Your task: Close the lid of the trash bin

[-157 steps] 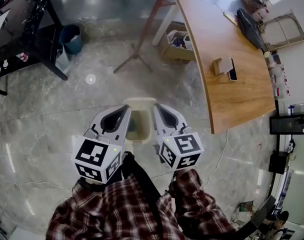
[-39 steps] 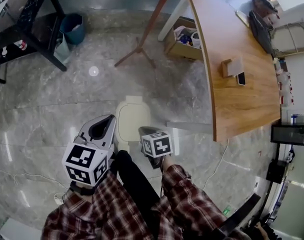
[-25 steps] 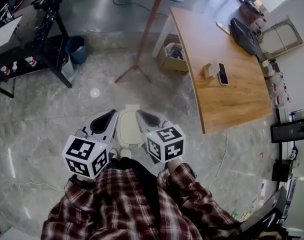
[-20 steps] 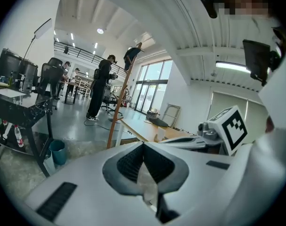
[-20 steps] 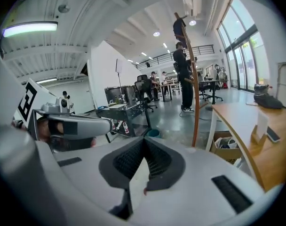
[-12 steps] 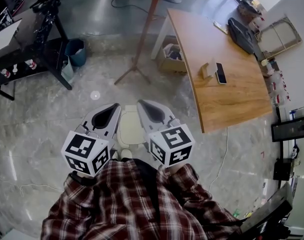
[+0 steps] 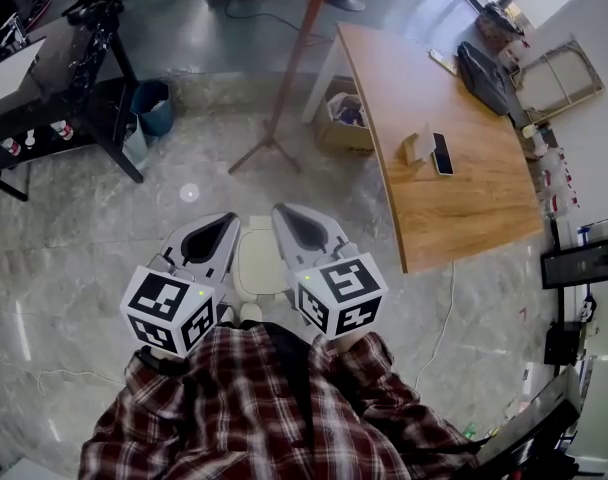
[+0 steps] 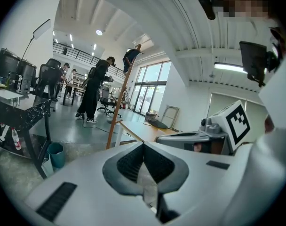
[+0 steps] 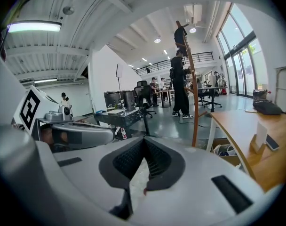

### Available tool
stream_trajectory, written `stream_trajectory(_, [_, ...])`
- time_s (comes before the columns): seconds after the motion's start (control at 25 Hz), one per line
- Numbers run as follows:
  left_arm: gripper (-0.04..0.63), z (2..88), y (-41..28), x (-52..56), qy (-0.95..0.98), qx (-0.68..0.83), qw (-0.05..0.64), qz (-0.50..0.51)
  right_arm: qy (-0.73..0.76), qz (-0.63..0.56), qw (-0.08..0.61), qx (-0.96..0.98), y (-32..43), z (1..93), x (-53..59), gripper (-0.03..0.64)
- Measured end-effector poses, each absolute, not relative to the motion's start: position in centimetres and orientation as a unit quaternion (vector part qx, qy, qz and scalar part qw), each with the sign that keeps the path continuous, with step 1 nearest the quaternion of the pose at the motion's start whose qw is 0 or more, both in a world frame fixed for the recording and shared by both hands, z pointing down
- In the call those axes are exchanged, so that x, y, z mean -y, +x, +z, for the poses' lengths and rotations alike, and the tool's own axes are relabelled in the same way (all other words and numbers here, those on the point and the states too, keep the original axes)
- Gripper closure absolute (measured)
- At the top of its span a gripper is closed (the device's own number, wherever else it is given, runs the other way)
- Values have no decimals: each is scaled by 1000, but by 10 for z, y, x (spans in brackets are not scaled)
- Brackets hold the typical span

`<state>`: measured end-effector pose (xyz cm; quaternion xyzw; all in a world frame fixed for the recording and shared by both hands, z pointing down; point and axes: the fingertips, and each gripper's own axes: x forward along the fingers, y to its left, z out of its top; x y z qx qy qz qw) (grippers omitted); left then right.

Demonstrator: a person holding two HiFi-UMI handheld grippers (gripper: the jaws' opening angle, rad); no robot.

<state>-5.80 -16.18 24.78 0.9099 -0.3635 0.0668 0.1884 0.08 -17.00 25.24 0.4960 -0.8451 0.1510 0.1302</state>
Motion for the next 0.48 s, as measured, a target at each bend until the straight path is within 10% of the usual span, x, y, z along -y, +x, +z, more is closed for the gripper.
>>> stream_trajectory(0.48, [585, 248, -61, 156, 908, 367, 189, 65, 496, 152, 131, 845, -1, 253, 164, 606])
